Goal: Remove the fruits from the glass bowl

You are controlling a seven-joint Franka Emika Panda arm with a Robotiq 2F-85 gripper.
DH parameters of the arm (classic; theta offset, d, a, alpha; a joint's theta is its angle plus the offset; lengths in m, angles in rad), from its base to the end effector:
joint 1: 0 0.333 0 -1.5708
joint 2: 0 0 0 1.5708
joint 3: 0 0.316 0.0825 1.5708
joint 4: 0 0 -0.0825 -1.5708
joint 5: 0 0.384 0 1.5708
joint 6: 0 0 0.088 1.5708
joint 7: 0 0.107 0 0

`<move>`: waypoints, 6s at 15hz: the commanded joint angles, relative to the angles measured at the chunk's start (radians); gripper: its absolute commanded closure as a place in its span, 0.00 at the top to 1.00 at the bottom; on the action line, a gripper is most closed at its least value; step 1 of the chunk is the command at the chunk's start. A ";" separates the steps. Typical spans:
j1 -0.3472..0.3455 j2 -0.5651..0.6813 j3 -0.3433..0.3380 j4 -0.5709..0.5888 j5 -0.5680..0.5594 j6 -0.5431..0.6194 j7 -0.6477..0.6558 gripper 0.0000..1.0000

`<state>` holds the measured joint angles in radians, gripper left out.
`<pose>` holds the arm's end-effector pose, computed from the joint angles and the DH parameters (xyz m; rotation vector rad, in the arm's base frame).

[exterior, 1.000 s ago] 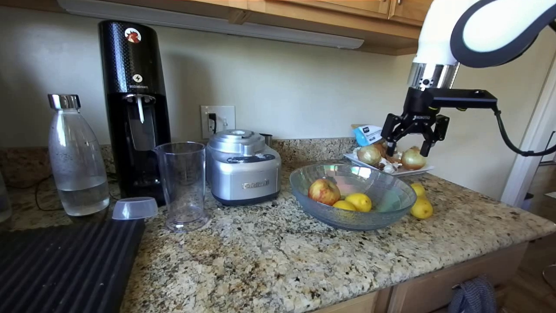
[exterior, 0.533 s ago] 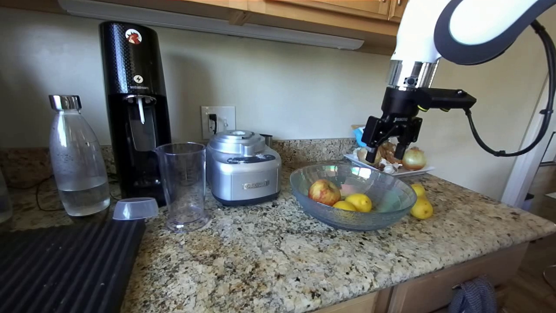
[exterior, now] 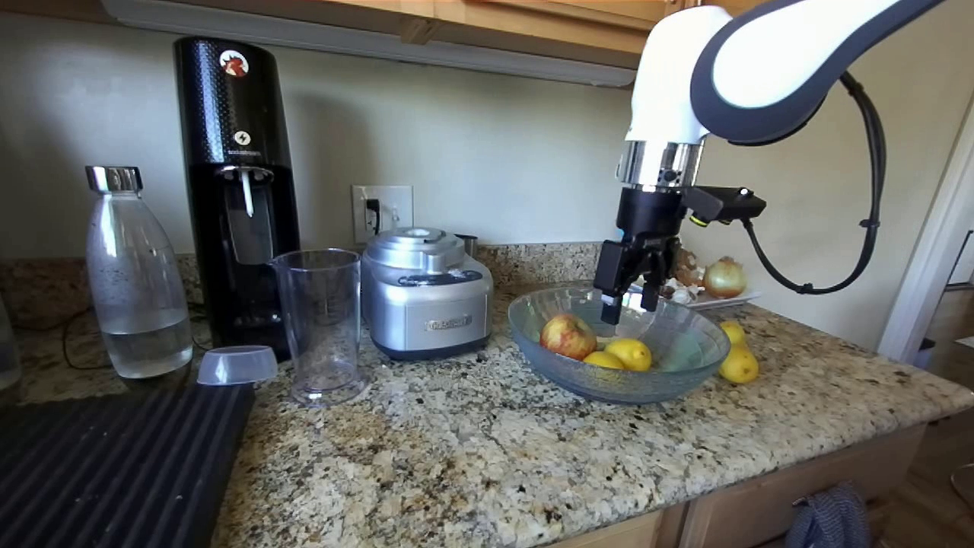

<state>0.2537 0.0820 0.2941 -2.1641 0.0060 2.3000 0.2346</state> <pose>0.4726 0.2870 0.3654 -3.0563 -0.4740 -0.0653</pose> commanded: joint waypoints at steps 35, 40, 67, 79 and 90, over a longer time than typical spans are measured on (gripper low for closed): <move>-0.041 0.272 -0.002 0.195 -0.117 -0.164 -0.785 0.99; -0.048 0.267 0.002 0.183 -0.083 -0.165 -0.810 0.62; -0.088 -0.124 -0.110 0.061 -0.127 -0.168 -0.495 0.35; -0.178 -0.126 -0.215 -0.070 -0.124 -0.022 -0.079 0.63; -0.153 0.059 -0.243 -0.117 -0.189 0.337 0.283 0.60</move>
<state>0.0786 0.1077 0.0789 -2.2705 -0.1280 2.5648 0.4247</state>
